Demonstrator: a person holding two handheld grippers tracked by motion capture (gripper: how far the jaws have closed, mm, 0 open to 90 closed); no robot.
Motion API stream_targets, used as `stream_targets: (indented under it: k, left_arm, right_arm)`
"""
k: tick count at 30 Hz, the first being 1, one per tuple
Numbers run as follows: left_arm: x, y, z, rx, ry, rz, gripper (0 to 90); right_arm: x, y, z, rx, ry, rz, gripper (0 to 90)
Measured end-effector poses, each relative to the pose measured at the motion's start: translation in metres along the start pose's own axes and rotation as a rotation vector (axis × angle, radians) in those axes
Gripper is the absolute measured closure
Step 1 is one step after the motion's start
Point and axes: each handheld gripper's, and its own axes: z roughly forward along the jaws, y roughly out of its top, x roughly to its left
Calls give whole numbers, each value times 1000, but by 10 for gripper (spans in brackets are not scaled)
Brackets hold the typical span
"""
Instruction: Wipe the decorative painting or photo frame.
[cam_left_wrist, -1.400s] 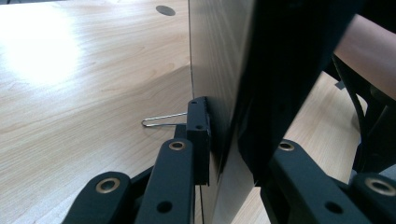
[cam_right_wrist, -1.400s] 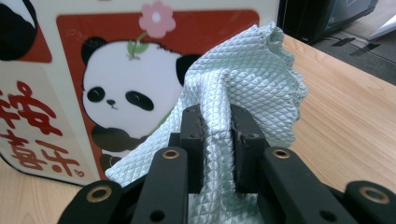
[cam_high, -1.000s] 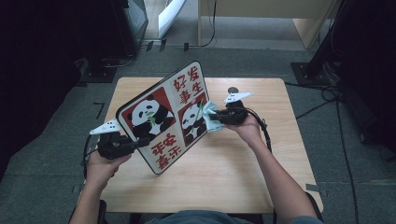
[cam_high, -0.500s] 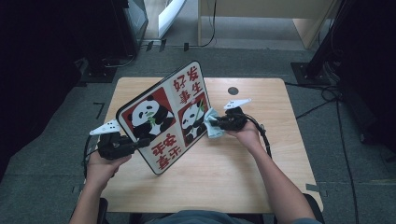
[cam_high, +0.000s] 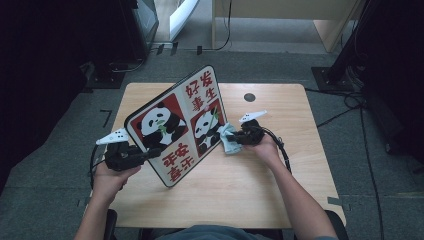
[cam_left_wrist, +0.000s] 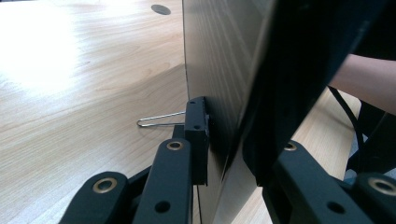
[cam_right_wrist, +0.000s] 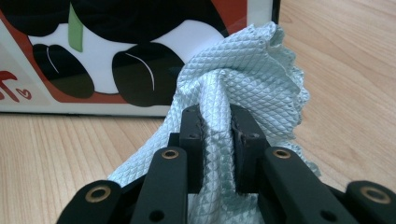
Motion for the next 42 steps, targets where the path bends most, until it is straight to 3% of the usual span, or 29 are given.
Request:
stream_targets:
  k: [10,19,31,42]
  left_arm:
    - [1,0,1,-3,3,-3,777]
    - [1,0,1,0,8,-3,776]
    - [1,0,2,-1,8,0,776]
    - [2,0,3,-5,8,1,776]
  right_arm:
    - [-1,9,-15,-23,14,52,784]
    - [4,28,-35,-77,4,47,786]
    - [17,58,-72,-134,7,17,788]
    - [28,87,-87,-138,19,-31,787]
